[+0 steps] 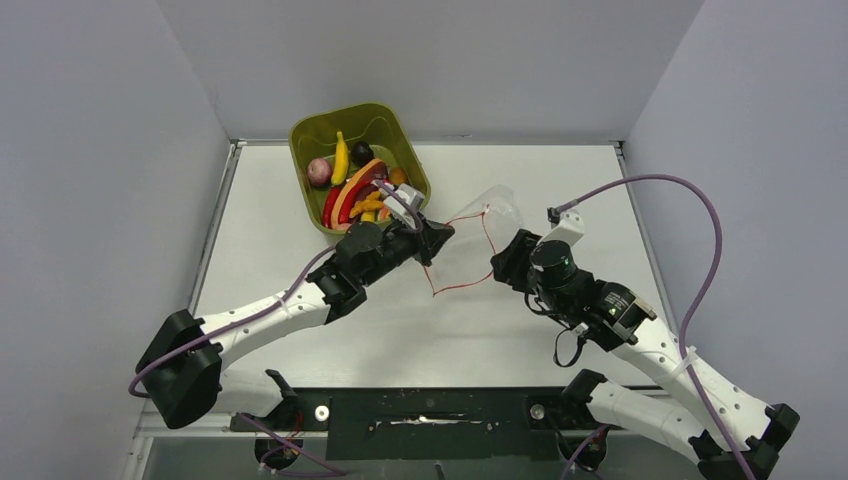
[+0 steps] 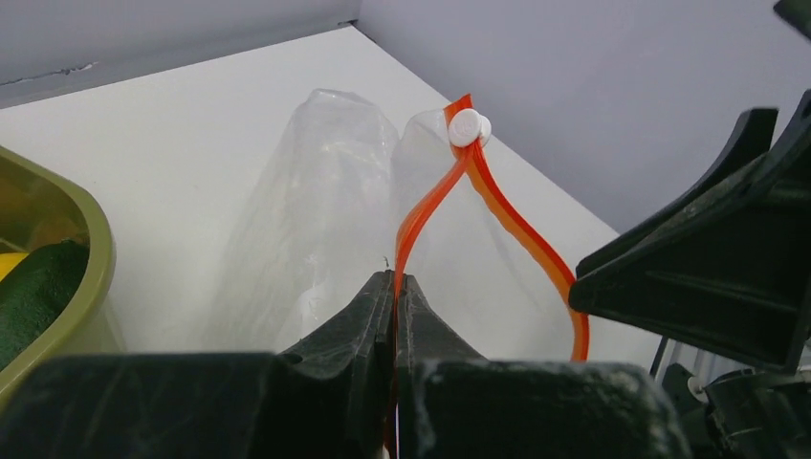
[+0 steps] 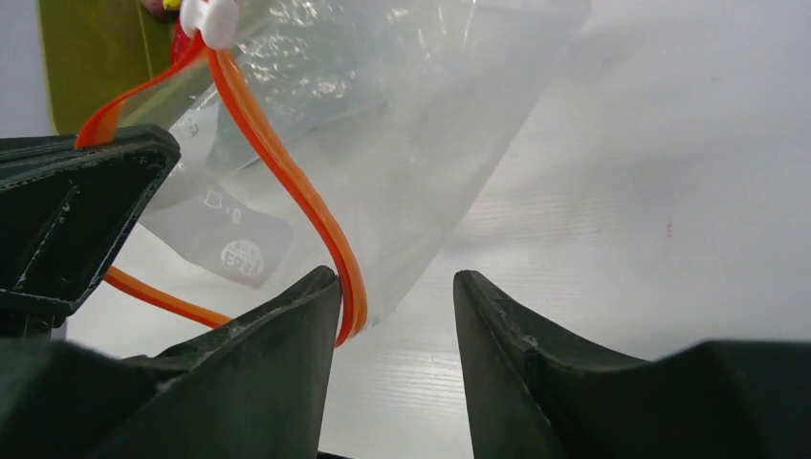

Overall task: Place the food in the zip-top bag and seal the zipper
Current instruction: Open the zipper of the food storage bag, then pick up the fake vegetable from the bin.

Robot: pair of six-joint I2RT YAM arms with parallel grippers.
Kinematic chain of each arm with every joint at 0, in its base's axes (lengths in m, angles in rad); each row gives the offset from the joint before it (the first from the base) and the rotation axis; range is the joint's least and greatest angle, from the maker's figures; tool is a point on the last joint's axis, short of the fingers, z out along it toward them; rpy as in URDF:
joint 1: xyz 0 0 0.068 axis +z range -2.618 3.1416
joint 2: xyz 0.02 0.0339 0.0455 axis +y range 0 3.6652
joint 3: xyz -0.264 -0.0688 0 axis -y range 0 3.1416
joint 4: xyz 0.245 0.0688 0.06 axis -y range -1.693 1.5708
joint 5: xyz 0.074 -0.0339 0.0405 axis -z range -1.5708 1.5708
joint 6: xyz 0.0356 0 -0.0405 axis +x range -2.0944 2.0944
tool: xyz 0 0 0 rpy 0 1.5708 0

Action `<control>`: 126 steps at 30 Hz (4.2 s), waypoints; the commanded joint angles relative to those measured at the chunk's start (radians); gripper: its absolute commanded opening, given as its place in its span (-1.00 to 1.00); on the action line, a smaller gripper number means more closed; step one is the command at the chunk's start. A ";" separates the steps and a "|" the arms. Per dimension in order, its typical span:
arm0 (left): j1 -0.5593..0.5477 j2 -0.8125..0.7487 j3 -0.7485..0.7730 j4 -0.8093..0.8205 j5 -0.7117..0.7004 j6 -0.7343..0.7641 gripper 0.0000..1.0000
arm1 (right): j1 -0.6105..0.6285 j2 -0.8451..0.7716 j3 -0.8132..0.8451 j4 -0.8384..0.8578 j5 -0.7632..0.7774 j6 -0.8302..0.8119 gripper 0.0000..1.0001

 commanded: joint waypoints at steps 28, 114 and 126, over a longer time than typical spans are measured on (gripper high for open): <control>0.016 -0.052 -0.056 0.212 -0.094 -0.280 -1.00 | 0.009 -0.143 -0.101 0.175 0.194 -0.073 -1.00; 0.657 1.073 1.286 -0.907 -0.503 0.371 0.35 | 0.015 -0.090 0.162 -0.111 0.096 -0.166 -1.00; 0.655 1.093 1.282 -0.910 -0.536 0.372 0.31 | 0.016 -0.127 0.152 -0.122 0.102 -0.164 -1.00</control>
